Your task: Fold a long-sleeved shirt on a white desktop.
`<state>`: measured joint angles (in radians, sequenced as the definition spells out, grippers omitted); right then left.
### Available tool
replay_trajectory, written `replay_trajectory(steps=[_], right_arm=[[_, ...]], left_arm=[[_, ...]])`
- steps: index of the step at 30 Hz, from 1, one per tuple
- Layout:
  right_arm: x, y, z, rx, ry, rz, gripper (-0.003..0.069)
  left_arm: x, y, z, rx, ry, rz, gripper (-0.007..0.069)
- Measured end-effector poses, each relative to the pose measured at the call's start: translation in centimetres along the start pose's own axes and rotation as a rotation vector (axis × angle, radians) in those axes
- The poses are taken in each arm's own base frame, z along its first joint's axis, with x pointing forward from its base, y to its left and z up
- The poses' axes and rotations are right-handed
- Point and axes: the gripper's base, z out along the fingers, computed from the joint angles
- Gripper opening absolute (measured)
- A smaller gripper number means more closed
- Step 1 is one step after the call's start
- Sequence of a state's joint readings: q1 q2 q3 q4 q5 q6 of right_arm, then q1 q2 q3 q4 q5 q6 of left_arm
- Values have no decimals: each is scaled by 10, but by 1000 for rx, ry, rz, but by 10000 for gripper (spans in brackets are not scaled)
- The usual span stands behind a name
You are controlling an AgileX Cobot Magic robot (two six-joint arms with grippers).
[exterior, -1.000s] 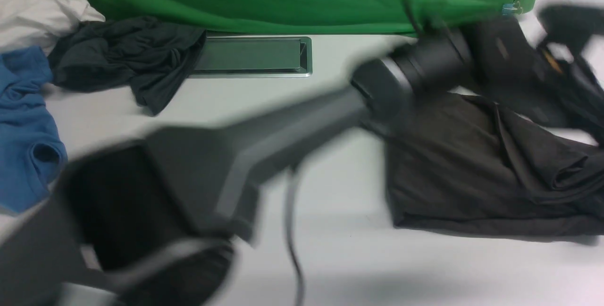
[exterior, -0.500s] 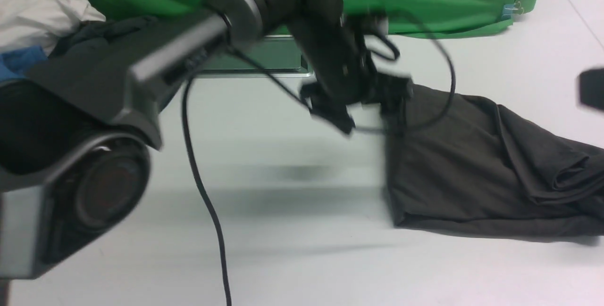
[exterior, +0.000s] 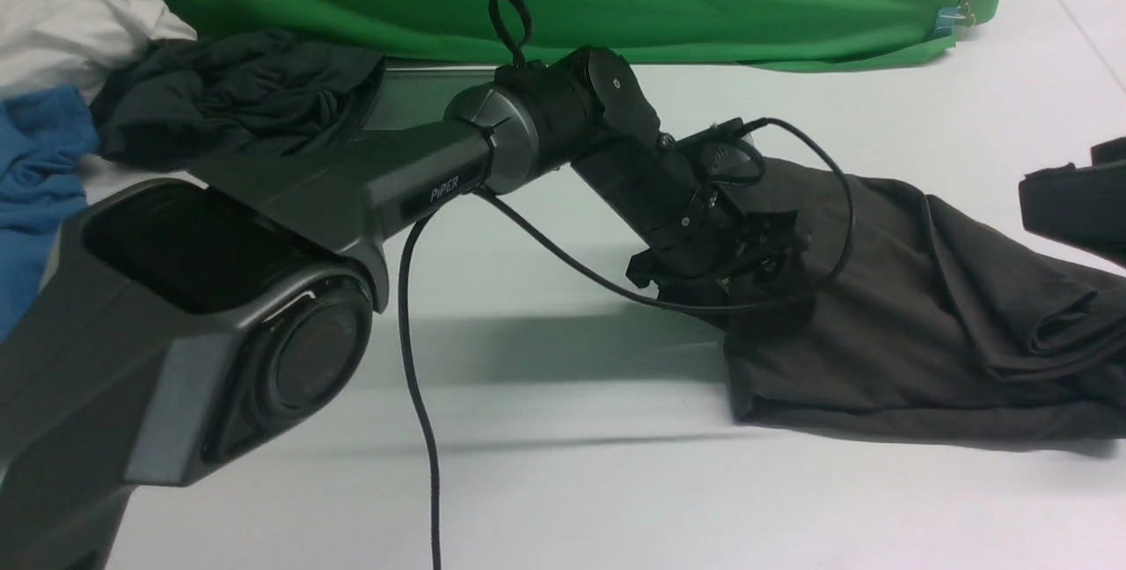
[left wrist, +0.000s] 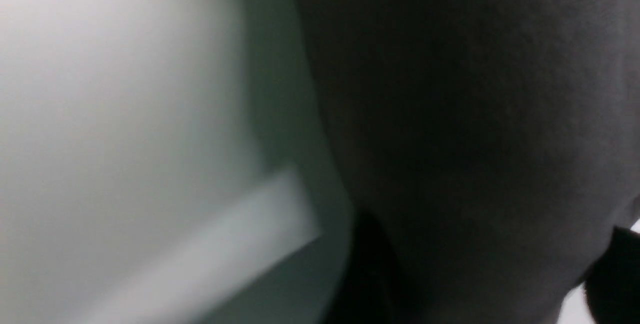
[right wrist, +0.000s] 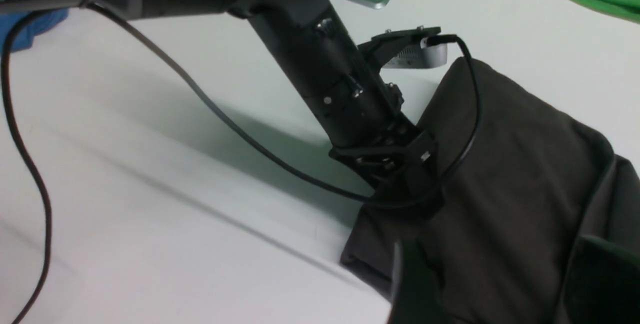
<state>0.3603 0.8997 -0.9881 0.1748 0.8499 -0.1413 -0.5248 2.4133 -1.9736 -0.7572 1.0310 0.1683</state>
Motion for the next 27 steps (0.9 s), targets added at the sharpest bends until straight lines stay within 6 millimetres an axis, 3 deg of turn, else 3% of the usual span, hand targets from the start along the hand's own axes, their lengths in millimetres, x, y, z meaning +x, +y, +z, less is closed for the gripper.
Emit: replay_trajectory(steps=[2, 3, 4, 6, 12, 16, 18, 20, 24, 27], right_arm=[[0, -1, 5, 1, 14, 1, 383], [-1, -1, 6, 2, 17, 0, 383], [-1, -2, 10, 5, 33, 2, 394], [-1, -4, 24, 8, 80, 9, 426], [1, -8, 57, 5, 189, 30, 465], [3, -11, 75, 3, 240, 35, 470], [5, -10, 88, -27, 278, 11, 471], [6, -9, 94, -51, 291, 11, 471], [8, 5, 120, -144, 323, -30, 471], [10, 26, 142, -211, 359, -128, 471]], left_arm=[[1, 5, 0, -8, 19, 10, 294], [1, 6, 0, -11, 24, 13, 259], [2, 9, -1, -26, 40, 19, 157], [4, 15, -6, -51, 67, 28, 72], [6, 27, -37, -133, 122, 84, 69], [9, 40, -77, -211, 94, 94, 69], [18, 52, -116, -258, 62, 72, 69], [26, 60, -131, -271, 57, 46, 69], [79, 103, -162, -308, 59, -104, 69], [122, 139, -178, -366, -43, -233, 69]])
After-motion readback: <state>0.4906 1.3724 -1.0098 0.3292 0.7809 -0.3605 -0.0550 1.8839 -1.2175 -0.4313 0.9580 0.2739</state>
